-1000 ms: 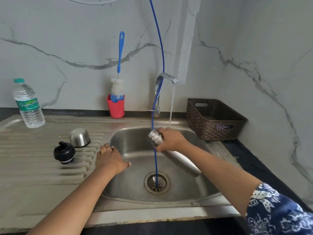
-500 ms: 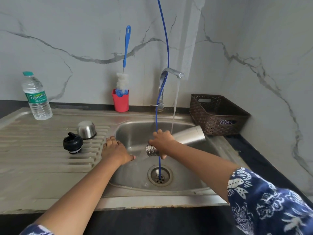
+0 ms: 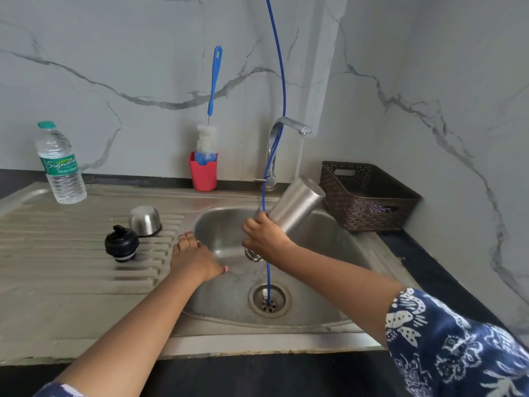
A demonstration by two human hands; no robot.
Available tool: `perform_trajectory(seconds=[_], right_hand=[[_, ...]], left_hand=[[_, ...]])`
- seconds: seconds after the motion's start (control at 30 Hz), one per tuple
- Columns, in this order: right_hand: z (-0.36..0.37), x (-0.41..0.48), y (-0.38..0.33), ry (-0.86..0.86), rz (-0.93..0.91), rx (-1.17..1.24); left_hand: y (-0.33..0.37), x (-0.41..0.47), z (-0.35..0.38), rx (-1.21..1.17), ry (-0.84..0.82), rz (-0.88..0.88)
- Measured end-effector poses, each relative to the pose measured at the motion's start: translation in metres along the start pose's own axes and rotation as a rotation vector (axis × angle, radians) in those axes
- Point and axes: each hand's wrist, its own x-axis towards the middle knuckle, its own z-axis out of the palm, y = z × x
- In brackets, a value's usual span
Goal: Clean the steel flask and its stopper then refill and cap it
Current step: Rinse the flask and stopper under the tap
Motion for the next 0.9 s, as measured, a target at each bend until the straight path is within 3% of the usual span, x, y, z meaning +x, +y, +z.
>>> perform_trajectory(seconds=[0.07, 0.23, 0.3, 0.37, 0.47, 0.63, 0.77, 0.9], right_hand=[[-0.003, -0.002, 0.005, 0.031, 0.182, 0.282], [0.032, -0.032, 0.050, 0.035, 0.799, 1.539], [0.053, -0.038, 0.051, 0.039, 1.063, 1.822], [0.063, -0.038, 0.057, 0.054, 1.144, 1.838], [0.054, -0.039, 0.072, 0.108, 1.117, 1.719], [0.054, -0.031, 0.071, 0.030, 1.048, 1.669], [0.055, -0.027, 0.085, 0.205, 1.121, 1.766], [0.053, -0.025, 0.076, 0.102, 0.998, 1.714]], left_hand=[[-0.001, 0.001, 0.002, -0.014, -0.004, 0.001], [-0.001, 0.002, 0.002, -0.052, -0.004, 0.007], [-0.001, 0.001, 0.002, -0.046, 0.005, 0.004], [0.000, 0.002, 0.002, -0.041, 0.005, 0.006], [0.000, 0.002, 0.000, -0.025, -0.007, 0.007], [0.000, 0.002, -0.001, -0.013, -0.004, 0.012], [0.001, 0.002, 0.000, -0.013, -0.008, 0.003], [0.001, -0.001, -0.002, -0.019, -0.004, 0.006]])
